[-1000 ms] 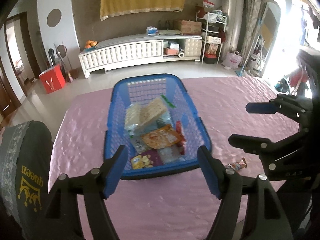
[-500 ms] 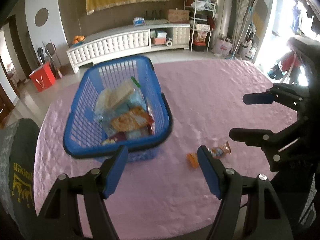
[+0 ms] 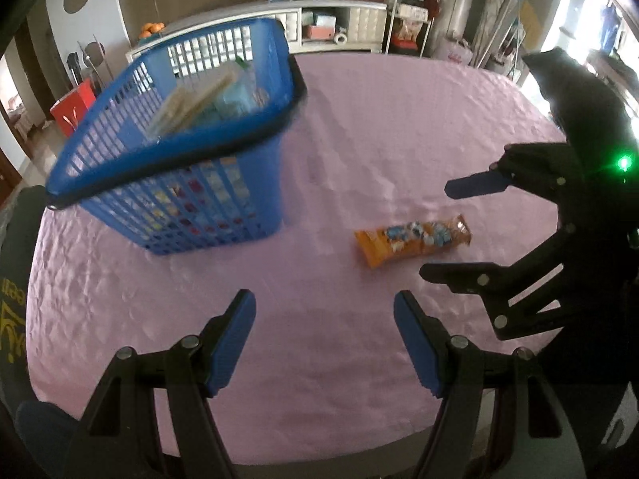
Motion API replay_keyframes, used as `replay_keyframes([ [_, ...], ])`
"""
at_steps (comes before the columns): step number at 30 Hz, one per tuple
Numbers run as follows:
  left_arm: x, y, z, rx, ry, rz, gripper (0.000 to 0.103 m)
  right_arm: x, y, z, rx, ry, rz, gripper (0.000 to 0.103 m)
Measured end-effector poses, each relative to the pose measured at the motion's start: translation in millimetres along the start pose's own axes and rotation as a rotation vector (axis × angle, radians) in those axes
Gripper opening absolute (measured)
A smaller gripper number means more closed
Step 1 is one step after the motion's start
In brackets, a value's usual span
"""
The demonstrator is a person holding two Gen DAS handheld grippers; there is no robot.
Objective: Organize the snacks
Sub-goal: 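Grasp the orange candy bar with the right gripper and lift it, then carry the candy bar over the basket and open the right gripper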
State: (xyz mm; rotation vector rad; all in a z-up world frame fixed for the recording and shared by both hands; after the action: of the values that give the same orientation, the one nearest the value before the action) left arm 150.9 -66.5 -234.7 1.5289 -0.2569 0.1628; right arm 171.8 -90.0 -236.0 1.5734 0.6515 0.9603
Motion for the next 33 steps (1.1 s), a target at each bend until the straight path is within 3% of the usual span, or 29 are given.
replay_keyframes([
  [4, -2.4, -13.0, 1.3, -0.011, 0.014, -0.024, 0.070, -2.8, -13.7, 2.7, 0.026, 0.017, -0.013, 0.077],
  [5, -3.4, -15.9, 2.2, -0.010, 0.016, -0.029, 0.070, -3.6, -14.5, 4.7, 0.032, 0.020, -0.008, 0.073],
  [7, -3.7, -19.0, 2.3, -0.008, 0.014, -0.037, 0.070, -6.8, -20.4, 6.1, 0.033, 0.017, -0.014, 0.051],
  [11, -6.0, -17.6, 2.7, -0.020, 0.013, -0.032, 0.070, -9.0, -20.2, 8.8, 0.033, 0.007, 0.005, 0.037],
  [22, -7.1, 30.6, -1.4, -0.072, -0.016, 0.076, 0.070, -0.8, 29.2, -7.4, -0.010, -0.008, 0.080, 0.034],
  [33, -0.2, 83.8, -33.7, -0.051, 0.004, 0.191, 0.070, 23.9, 90.3, -24.3, -0.032, -0.052, 0.187, 0.034],
])
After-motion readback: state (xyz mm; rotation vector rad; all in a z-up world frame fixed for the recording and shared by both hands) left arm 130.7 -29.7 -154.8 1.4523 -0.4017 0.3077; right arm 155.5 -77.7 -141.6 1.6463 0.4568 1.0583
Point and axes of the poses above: each gripper's, at about its wrist camera, not at the fingertips, and y roughly against the way its jaws point, z to its right, x to its top, the point moved 7 cm from there along -y, roughly the way its jaws point, and after that the axes turned 12 degrees about -z, right-handed, at the moved point
